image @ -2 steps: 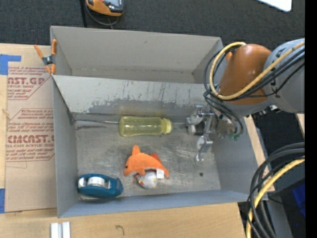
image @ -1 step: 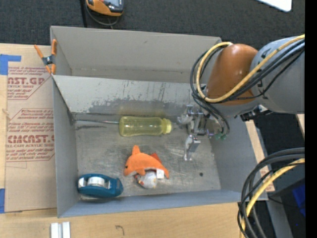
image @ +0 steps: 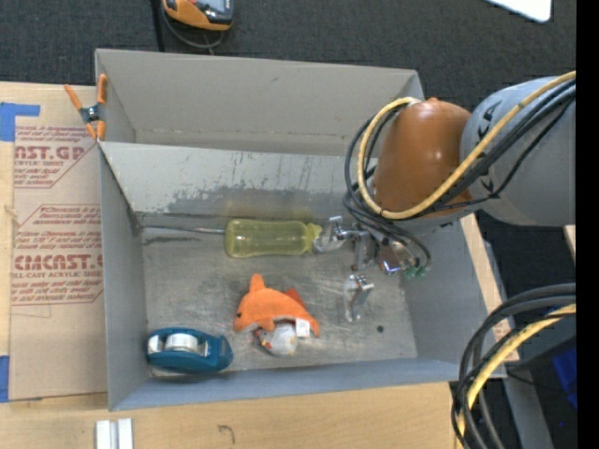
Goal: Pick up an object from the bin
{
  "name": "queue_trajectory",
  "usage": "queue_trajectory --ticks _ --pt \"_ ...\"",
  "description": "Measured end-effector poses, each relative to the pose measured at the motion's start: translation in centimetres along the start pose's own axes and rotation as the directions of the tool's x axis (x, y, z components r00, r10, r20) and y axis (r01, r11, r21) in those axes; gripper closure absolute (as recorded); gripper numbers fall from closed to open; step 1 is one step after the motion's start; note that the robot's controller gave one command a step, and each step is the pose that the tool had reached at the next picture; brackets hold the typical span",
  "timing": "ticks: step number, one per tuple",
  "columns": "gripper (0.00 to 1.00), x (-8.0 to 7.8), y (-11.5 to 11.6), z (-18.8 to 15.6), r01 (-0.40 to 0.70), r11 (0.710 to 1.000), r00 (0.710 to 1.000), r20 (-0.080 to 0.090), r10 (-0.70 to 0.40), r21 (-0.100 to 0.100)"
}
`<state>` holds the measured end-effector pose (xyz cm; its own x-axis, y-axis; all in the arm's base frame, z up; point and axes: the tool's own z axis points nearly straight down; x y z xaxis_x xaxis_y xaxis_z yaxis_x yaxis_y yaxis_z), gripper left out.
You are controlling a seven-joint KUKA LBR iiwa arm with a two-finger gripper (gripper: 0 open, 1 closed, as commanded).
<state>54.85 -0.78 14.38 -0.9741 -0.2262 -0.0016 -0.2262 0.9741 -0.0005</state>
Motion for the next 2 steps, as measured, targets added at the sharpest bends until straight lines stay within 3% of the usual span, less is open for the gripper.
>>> queue_trajectory --ticks 1,2 --pt "1.00 -1.78 7.62 4.00 -0.348 0.937 0.937 0.000 0.348 -0.001" --pt "0.00 -1.78 7.53 4.00 -0.349 0.937 0.937 0.002 0.349 0.000"
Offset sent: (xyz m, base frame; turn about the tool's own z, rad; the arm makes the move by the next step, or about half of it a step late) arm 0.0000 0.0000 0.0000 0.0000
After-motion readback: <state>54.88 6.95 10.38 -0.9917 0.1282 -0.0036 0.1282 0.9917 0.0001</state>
